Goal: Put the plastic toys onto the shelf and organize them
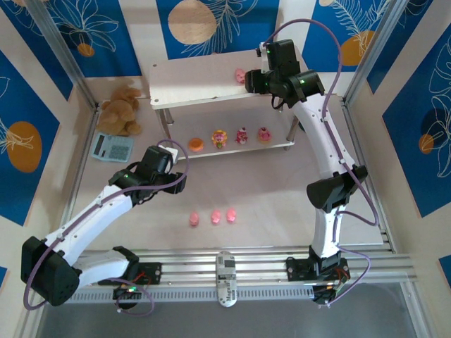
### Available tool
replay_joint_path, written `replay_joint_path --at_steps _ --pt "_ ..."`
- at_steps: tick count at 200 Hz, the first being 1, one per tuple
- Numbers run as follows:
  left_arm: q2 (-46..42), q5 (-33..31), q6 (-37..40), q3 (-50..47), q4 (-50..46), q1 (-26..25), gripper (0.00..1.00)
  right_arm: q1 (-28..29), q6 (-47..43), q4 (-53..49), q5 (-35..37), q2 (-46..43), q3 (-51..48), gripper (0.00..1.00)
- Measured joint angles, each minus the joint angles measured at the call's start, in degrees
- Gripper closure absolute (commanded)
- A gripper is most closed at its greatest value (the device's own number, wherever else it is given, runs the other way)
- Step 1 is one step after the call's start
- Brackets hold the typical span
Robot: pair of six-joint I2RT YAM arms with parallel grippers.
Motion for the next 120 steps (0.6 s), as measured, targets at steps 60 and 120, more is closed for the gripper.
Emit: replay_joint_path --at_steps 60,120 --pt "-0.02 0.0 0.0 0.0 0.0 0.0 0.3 -2.58 2.05 0.87 -3.98 -5.64 -6.64 0.4" --pt "-1.01 1.27 0.0 -0.63 0.11 0.0 0.29 -5.86 4.92 6.67 -8.22 -24.24 -21.97 0.38"
